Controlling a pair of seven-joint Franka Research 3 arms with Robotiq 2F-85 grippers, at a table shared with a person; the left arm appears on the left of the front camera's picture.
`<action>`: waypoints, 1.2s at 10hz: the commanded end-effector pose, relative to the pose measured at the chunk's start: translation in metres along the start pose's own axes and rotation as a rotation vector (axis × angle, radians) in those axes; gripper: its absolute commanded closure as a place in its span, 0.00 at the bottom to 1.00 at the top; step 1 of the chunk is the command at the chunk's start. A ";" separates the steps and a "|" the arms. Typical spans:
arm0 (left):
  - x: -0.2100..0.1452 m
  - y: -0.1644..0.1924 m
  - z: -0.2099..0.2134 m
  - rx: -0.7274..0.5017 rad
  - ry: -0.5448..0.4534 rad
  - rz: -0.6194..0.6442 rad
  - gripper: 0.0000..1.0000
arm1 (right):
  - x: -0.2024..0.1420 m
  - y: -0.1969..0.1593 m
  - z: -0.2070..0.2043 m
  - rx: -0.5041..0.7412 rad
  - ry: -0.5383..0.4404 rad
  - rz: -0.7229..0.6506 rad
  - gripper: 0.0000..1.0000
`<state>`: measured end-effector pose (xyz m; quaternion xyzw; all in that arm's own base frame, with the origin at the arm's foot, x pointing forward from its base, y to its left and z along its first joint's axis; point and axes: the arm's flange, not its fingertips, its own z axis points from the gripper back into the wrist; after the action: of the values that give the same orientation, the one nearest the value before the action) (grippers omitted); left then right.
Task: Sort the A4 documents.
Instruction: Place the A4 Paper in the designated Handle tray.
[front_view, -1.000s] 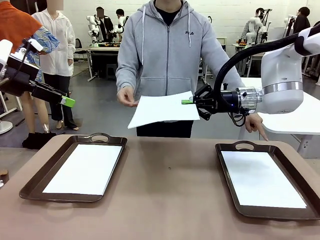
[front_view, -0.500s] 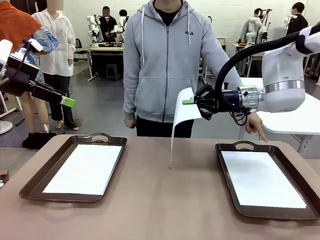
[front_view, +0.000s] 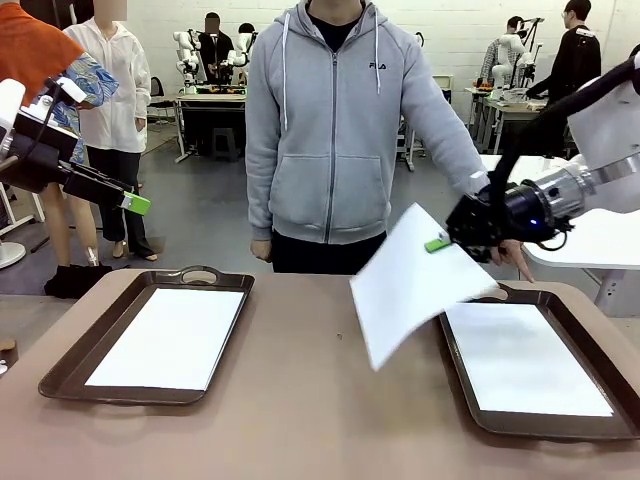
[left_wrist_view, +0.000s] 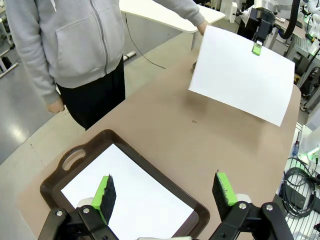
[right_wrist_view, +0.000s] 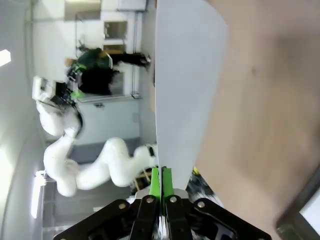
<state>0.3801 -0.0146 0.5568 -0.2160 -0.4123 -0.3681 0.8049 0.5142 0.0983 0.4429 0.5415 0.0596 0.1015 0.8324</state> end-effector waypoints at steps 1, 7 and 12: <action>-0.001 0.000 0.000 -0.007 -0.011 -0.002 0.00 | -0.007 -0.019 0.021 -0.069 -0.005 0.076 0.99; -0.001 0.000 0.000 -0.007 -0.011 -0.002 0.00 | -0.030 -0.075 0.059 -0.128 -0.173 0.030 0.99; -0.001 0.000 0.000 -0.007 -0.011 -0.002 0.00 | -0.041 -0.116 0.071 -0.221 -0.215 -0.030 0.99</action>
<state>0.3800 -0.0144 0.5568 -0.2159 -0.4122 -0.3679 0.8050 0.5044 -0.0153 0.3690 0.4646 -0.0253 0.0315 0.8846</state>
